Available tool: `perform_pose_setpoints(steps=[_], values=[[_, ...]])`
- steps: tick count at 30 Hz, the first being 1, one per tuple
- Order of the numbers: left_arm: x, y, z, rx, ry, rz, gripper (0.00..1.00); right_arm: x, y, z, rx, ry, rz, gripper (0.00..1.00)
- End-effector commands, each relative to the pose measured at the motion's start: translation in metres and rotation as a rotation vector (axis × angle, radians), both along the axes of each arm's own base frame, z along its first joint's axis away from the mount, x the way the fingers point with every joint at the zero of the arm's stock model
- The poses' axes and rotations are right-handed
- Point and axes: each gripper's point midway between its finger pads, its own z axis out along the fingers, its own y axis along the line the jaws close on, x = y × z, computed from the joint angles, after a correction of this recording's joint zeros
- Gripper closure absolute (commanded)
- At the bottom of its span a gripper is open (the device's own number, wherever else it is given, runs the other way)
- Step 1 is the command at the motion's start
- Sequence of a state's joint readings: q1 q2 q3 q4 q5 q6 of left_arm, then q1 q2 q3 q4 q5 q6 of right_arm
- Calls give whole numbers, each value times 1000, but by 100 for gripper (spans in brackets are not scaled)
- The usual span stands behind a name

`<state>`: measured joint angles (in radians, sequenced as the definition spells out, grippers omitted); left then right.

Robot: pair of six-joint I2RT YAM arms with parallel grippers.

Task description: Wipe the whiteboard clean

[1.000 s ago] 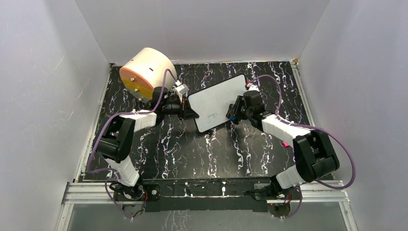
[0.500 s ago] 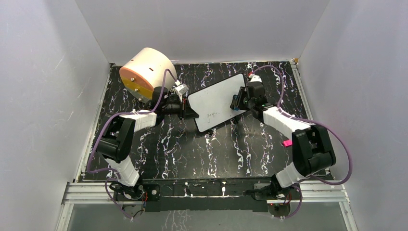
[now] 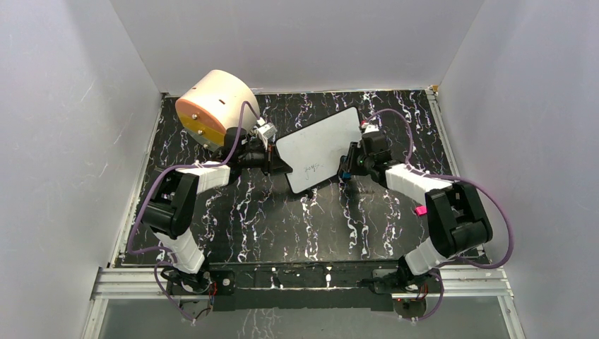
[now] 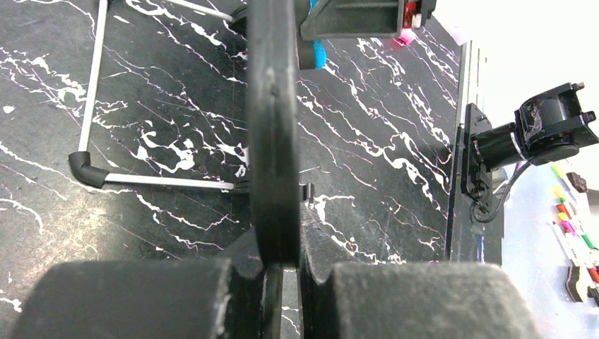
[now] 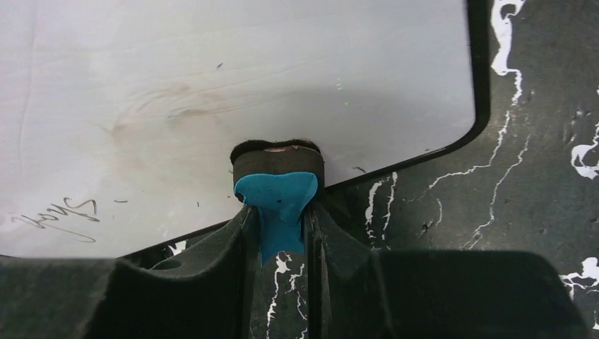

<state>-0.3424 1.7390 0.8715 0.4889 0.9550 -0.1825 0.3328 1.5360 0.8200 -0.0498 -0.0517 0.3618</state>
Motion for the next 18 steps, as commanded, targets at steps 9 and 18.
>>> perform_pose_setpoints(steps=[9,18], values=[[-18,-5,-2,-4,15,-75,100,44,11,45,87,-89,-18,87],[-17,-5,-1,-3,13,-73,100,20,60,40,19,-124,174,87]])
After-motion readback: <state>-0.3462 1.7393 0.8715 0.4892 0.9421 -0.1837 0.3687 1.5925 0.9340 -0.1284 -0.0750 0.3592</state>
